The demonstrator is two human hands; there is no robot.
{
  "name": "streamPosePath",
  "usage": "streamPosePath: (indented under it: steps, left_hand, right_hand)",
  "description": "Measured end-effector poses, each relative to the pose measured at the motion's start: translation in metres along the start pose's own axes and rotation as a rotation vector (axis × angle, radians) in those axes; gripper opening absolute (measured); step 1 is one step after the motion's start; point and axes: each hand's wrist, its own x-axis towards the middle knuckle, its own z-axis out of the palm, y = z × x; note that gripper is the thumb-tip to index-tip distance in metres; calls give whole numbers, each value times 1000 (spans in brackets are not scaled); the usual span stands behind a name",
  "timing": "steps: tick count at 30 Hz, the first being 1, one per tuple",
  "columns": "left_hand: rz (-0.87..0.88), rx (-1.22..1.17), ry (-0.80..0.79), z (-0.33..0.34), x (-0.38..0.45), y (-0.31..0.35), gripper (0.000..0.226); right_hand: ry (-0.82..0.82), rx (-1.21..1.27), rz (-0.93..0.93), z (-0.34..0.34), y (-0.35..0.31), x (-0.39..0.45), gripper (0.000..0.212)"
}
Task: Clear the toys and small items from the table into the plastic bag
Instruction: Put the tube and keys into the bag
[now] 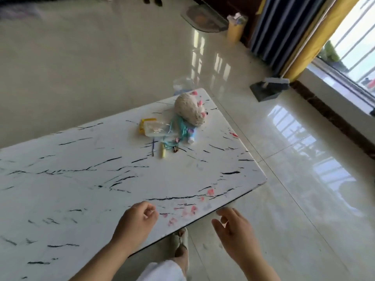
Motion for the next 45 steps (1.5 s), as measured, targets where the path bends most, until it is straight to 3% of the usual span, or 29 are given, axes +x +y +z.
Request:
streamPosePath:
  steps: [9, 17, 22, 27, 32, 34, 40, 45]
  left_hand:
    - [-129, -96, 43, 12, 147, 25, 24]
    - [-266, -79, 84, 59, 261, 13, 44]
    - [-326, -47, 213, 93, 336, -3, 45]
    - [-225, 114, 284, 117, 383, -16, 57]
    - [-250, 69, 306, 124, 382, -28, 62]
    - [-295, 46, 286, 124, 371, -34, 61]
    - [-399, 33, 167, 121, 313, -42, 30]
    - [-388, -43, -17, 112, 262, -27, 14]
  right_hand:
    - [-153, -12, -19, 20, 1, 152, 23]
    - [-312, -85, -22, 82, 16, 283, 31]
    - [-339, -82, -31, 143, 30, 358, 34]
    - [-249, -72, -9, 193, 34, 405, 34]
    - [-115, -168, 32, 224, 31, 416, 41]
    - [-116, -216, 3, 228, 32, 413, 34]
    - [-262, -166, 97, 206, 41, 380, 18]
    - [-221, -162, 214, 166, 45, 325, 13]
